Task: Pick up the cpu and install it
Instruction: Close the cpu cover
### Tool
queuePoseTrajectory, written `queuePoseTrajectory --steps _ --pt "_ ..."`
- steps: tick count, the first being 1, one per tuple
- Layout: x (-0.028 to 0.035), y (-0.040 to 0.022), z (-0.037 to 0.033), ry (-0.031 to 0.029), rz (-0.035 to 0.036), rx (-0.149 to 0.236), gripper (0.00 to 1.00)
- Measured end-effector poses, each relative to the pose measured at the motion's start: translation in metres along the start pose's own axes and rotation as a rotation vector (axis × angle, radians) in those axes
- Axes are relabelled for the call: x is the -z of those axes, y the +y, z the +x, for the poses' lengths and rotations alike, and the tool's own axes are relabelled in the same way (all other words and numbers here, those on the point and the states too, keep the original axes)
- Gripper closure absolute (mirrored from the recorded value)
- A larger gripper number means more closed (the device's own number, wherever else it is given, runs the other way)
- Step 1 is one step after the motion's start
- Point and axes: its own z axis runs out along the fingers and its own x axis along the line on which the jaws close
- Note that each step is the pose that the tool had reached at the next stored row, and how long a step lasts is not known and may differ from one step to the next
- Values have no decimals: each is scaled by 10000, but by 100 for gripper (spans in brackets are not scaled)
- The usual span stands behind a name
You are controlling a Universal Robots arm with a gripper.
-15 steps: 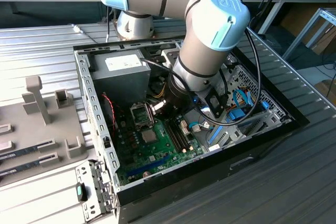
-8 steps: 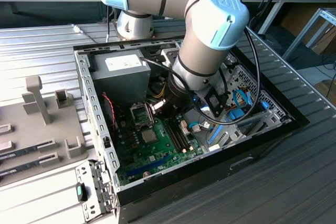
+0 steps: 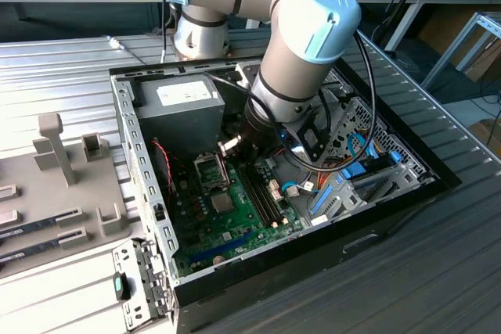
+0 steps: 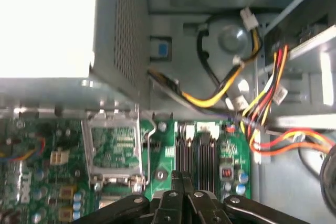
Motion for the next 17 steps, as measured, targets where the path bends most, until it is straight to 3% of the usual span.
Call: queuePoseTrajectory --steps 1,3,4,5,8,9,10,12,13,17 --pt "0 3 -6 12 -149 4 89" --pt "0 7 -17 44 -535 21 89" --pt "0 9 -21 72 -841 67 89" --pt "-2 9 -21 138 -1048 366 89" --pt "-9 8 -24 283 -1337 1065 89" --pt "-9 8 -32 322 -1469 1166 89" --pt "-9 8 -46 364 -1683 1272 89" --pt "-11 9 -53 416 -1805 1439 89" --pt "-21 8 -53 505 -1852 1863 89" --pt "-40 9 -66 679 -1892 2479 89"
